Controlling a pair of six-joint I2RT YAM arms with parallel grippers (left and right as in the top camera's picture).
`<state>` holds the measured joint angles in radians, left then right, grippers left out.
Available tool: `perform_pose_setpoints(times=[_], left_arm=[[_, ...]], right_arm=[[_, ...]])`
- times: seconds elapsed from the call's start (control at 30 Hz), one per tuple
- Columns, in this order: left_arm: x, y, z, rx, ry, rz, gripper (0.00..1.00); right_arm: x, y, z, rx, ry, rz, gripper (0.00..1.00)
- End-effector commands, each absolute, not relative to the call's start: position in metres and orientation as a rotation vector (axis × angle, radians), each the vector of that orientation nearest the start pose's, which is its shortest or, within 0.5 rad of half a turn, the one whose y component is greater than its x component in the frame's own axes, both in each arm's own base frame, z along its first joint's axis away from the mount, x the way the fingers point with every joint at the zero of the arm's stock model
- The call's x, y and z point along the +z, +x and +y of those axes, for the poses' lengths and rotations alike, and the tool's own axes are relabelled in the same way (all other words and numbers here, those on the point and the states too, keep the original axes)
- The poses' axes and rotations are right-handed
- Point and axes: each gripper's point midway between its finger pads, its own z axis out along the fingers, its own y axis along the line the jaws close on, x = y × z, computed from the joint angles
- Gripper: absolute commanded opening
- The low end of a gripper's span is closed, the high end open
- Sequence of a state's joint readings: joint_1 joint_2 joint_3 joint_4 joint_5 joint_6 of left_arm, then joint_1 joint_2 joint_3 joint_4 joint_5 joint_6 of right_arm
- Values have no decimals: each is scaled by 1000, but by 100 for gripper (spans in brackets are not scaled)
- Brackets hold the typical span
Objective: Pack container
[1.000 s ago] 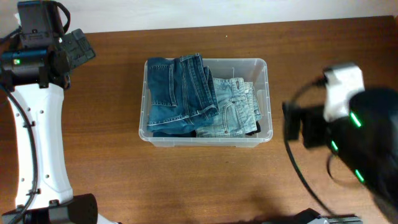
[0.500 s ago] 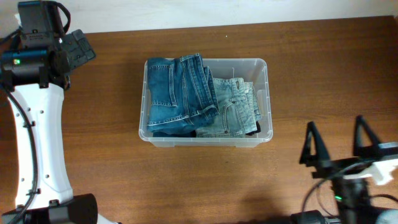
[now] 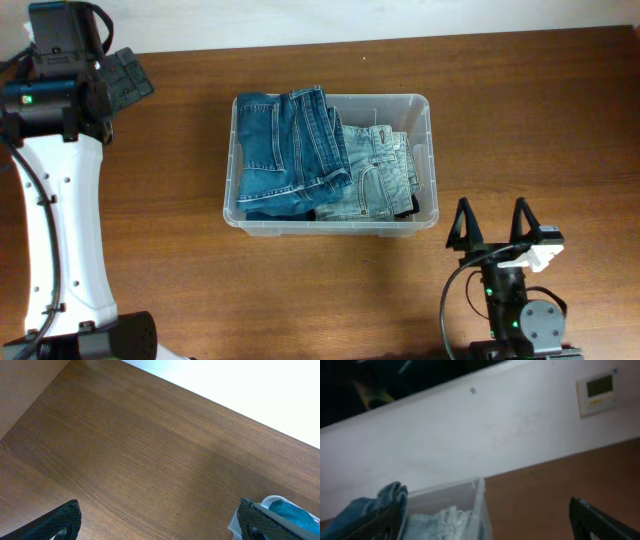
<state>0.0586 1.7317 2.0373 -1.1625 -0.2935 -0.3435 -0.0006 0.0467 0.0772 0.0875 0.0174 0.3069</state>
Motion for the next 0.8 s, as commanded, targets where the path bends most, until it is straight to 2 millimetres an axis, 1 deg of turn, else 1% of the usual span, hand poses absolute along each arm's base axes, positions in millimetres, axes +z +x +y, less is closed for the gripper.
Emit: perform_pose_setpoints(times=[0.0,0.17,0.37,0.57,0.77], left_arm=[[323,431,78,237,-611,2315,99],[323,431,78,237,-611,2315,99],[323,431,78,237,-611,2315,99],[323,431,78,237,-611,2315,99],[323,431,78,237,-611,2315,99]], right_arm=[[212,244,-15,194,290,1434,99],[206,243,-22,173,307,1429,98],[185,245,-23,159,319,1497,99],[157,245,-23,130,321,1614,99],[157,245,-22,137,315,1617,99]])
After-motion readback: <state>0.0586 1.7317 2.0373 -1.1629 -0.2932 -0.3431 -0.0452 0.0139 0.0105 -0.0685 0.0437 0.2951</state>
